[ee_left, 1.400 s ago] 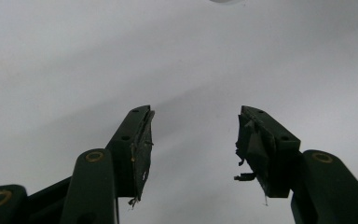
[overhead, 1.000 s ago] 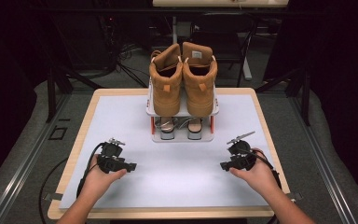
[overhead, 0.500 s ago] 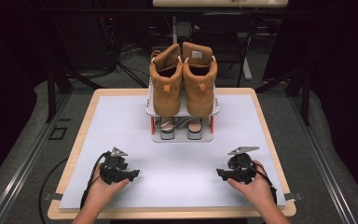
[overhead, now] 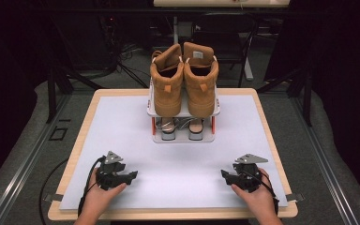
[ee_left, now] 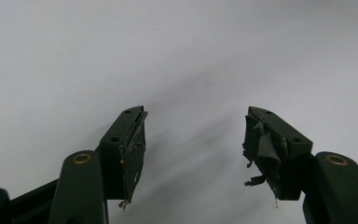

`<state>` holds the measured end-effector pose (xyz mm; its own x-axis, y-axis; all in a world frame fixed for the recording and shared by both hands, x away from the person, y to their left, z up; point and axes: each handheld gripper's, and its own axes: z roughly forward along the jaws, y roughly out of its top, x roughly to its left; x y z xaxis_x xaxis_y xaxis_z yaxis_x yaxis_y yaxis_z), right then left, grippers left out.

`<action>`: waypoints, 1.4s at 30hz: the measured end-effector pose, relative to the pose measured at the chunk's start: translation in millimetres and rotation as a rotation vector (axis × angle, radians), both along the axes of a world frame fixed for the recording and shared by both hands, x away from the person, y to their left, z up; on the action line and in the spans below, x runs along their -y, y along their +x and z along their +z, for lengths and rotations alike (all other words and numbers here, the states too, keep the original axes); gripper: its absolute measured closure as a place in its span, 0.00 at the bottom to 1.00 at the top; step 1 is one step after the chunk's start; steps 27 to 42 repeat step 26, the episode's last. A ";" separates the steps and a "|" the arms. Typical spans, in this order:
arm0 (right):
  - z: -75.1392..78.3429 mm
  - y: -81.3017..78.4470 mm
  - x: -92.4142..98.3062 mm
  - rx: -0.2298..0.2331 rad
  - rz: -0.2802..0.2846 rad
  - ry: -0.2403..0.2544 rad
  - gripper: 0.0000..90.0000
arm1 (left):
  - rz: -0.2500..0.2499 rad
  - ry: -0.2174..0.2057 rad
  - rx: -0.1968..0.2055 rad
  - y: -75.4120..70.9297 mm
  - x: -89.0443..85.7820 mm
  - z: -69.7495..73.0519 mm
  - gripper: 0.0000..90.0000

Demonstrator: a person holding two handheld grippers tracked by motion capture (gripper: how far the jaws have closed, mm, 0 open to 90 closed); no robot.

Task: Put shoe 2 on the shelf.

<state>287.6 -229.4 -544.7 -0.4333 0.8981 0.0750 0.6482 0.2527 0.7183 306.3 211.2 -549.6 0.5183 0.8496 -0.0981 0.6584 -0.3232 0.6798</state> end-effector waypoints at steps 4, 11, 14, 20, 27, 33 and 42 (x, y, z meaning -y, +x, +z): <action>-2.9 -0.9 -0.3 -0.002 0.005 -0.004 0.48 | 0.009 0.005 -0.002 -0.5 -3.5 -2.8 0.43; -6.6 -1.5 -1.6 0.020 0.020 -0.001 0.46 | 0.013 0.010 0.000 -0.7 -4.2 -5.8 0.43; -6.4 -3.5 -4.7 0.021 0.036 -0.015 0.46 | 0.015 0.008 -0.001 -1.0 -2.3 -6.6 0.42; -9.4 -4.9 -13.6 0.032 0.071 -0.010 0.46 | 0.012 0.016 0.007 -1.2 -0.3 -6.8 0.42; -10.9 -5.1 -15.8 0.053 0.074 -0.008 0.43 | 0.014 0.018 0.030 -1.9 -0.3 -4.9 0.40; -10.9 -5.1 -15.8 0.053 0.074 -0.008 0.43 | 0.014 0.018 0.030 -1.9 -0.3 -4.9 0.40; -10.9 -5.1 -15.8 0.053 0.074 -0.008 0.43 | 0.014 0.018 0.030 -1.9 -0.3 -4.9 0.40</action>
